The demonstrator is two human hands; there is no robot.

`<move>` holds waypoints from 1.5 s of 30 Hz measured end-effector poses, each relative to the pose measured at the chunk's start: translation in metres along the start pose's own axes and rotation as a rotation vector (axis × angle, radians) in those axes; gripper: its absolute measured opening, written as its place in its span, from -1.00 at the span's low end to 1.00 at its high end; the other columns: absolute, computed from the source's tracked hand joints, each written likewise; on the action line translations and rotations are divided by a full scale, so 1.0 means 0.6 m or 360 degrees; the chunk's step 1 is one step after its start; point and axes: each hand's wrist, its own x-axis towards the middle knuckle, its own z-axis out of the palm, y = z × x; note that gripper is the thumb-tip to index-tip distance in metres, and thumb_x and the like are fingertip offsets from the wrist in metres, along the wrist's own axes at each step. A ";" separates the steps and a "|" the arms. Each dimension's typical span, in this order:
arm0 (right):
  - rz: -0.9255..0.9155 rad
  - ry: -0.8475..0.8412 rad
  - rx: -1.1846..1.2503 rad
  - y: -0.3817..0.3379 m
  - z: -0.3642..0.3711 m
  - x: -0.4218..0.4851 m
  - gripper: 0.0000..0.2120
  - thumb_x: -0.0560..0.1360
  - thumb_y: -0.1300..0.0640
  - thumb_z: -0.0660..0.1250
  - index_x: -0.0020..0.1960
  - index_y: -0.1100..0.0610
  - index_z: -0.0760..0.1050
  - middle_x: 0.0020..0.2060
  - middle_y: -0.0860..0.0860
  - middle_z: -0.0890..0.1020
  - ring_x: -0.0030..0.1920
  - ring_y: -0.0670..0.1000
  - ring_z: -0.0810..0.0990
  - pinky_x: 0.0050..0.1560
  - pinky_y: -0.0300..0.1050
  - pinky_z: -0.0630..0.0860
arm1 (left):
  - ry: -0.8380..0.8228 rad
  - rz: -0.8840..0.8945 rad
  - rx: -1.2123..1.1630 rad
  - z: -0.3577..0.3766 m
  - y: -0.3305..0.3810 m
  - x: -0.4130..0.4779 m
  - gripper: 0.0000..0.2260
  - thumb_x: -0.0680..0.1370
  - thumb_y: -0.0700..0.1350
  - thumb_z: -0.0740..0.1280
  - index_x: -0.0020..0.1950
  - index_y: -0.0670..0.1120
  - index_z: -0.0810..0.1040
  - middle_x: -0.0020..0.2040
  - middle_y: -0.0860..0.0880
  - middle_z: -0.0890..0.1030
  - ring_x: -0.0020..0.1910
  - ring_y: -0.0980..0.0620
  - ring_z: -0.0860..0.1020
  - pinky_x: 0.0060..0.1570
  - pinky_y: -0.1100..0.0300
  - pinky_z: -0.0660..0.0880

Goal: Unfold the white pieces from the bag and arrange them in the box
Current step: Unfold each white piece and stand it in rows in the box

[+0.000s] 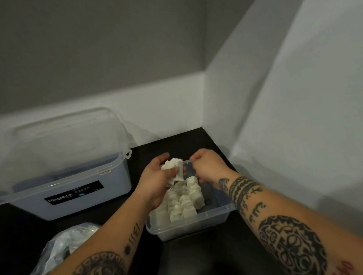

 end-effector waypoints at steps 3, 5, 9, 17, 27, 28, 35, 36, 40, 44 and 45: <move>-0.0105 -0.0071 0.0313 -0.003 -0.008 -0.012 -0.90 0.63 0.04 0.28 0.04 -0.05 0.58 0.04 -0.01 0.64 -0.02 0.04 0.64 -0.22 -0.10 0.62 | 0.0105 0.0065 0.0164 0.011 -0.006 -0.005 -0.52 0.53 -0.33 0.46 0.42 -0.06 0.50 0.24 -0.17 0.62 0.11 -0.15 0.68 -0.18 0.15 0.63; -0.0130 -0.0166 0.0385 -0.001 -0.012 -0.019 -0.87 0.62 0.02 0.33 0.11 0.01 0.60 0.05 0.01 0.66 0.01 0.04 0.66 -0.22 -0.12 0.60 | 0.0107 0.0086 0.0169 0.017 -0.008 -0.010 -0.57 0.52 -0.32 0.48 0.35 -0.06 0.54 0.18 -0.17 0.65 0.07 -0.14 0.70 -0.16 0.12 0.64; -0.0248 -0.0145 0.0356 0.007 -0.020 -0.024 -0.87 0.59 0.06 0.39 0.09 0.08 0.62 -0.07 0.04 0.70 -0.07 0.03 0.70 -0.09 -0.02 0.68 | 0.0105 0.0208 0.0263 0.029 -0.006 -0.018 -0.67 0.50 -0.28 0.52 0.23 -0.09 0.60 0.07 -0.16 0.71 -0.02 -0.09 0.73 -0.14 0.12 0.65; -0.0607 -0.0067 0.0060 0.013 -0.039 -0.016 -0.89 0.53 0.06 0.47 0.06 -0.04 0.66 -0.14 -0.12 0.70 -0.11 -0.17 0.66 -0.05 -0.27 0.57 | 0.0124 0.0238 0.0518 0.033 -0.008 -0.028 -0.87 0.57 -0.11 0.48 0.08 -0.10 0.68 -0.23 -0.06 0.67 -0.35 0.10 0.59 -0.36 0.30 0.52; -0.0461 -0.0073 0.0054 0.026 -0.032 -0.015 -0.94 0.56 0.08 0.44 0.03 -0.02 0.63 -0.15 -0.07 0.71 -0.15 -0.10 0.69 -0.08 -0.14 0.65 | 0.0234 0.0270 0.0662 0.021 -0.007 -0.018 -0.86 0.58 -0.11 0.47 0.12 0.02 0.68 -0.06 -0.06 0.69 -0.32 0.09 0.58 -0.38 0.32 0.50; -0.0430 -0.0098 -0.0040 0.027 -0.030 -0.016 -0.94 0.56 0.07 0.43 0.04 -0.02 0.63 -0.16 -0.07 0.69 -0.15 -0.09 0.68 -0.06 -0.12 0.65 | 0.0288 0.0277 0.0662 0.016 -0.006 -0.014 -0.85 0.58 -0.09 0.47 0.14 0.06 0.67 -0.01 -0.06 0.68 -0.29 0.07 0.60 -0.37 0.32 0.51; -0.0157 -0.0198 -0.0914 0.052 0.010 -0.013 -0.76 0.60 0.16 0.34 0.27 0.10 0.58 0.14 0.04 0.65 0.14 0.03 0.61 0.12 -0.13 0.55 | 0.0336 0.0293 0.0676 0.000 -0.007 -0.009 -0.85 0.59 -0.05 0.44 0.14 0.12 0.64 0.05 -0.02 0.67 -0.22 0.05 0.61 -0.31 0.27 0.51; -0.0128 -0.0203 -0.0994 0.056 0.018 -0.010 -0.74 0.59 0.19 0.34 0.27 0.13 0.58 0.15 0.06 0.65 0.16 0.05 0.61 0.12 -0.13 0.55 | 0.0328 0.0300 0.0684 -0.001 -0.008 -0.009 -0.86 0.59 -0.05 0.44 0.14 0.12 0.64 0.06 -0.02 0.67 -0.23 0.06 0.61 -0.32 0.28 0.51; 0.0024 -0.0147 -0.1057 0.074 0.045 0.003 -0.71 0.58 0.24 0.32 0.30 0.18 0.54 0.16 0.09 0.64 0.14 0.06 0.62 -0.03 -0.17 0.50 | 0.0319 0.0309 0.0703 -0.003 -0.011 -0.009 -0.86 0.60 -0.04 0.44 0.14 0.11 0.65 0.08 -0.01 0.67 -0.24 0.07 0.62 -0.35 0.34 0.49; 0.0124 -0.0174 -0.1082 0.083 0.057 0.011 -0.73 0.60 0.23 0.30 0.29 0.21 0.51 0.17 0.12 0.63 0.17 0.09 0.62 -0.03 -0.14 0.47 | 0.0295 0.0291 0.0687 -0.004 -0.008 -0.011 -0.87 0.60 -0.04 0.44 0.13 0.10 0.65 0.07 -0.01 0.67 -0.25 0.09 0.61 -0.35 0.34 0.50; 0.0135 -0.0179 -0.1095 0.086 0.060 0.014 -0.74 0.59 0.22 0.30 0.27 0.20 0.52 0.15 0.11 0.64 0.16 0.09 0.62 -0.06 -0.14 0.47 | 0.0284 0.0291 0.0683 -0.005 -0.008 -0.012 -0.88 0.60 -0.05 0.43 0.13 0.10 0.65 0.06 -0.02 0.67 -0.26 0.10 0.61 -0.36 0.35 0.49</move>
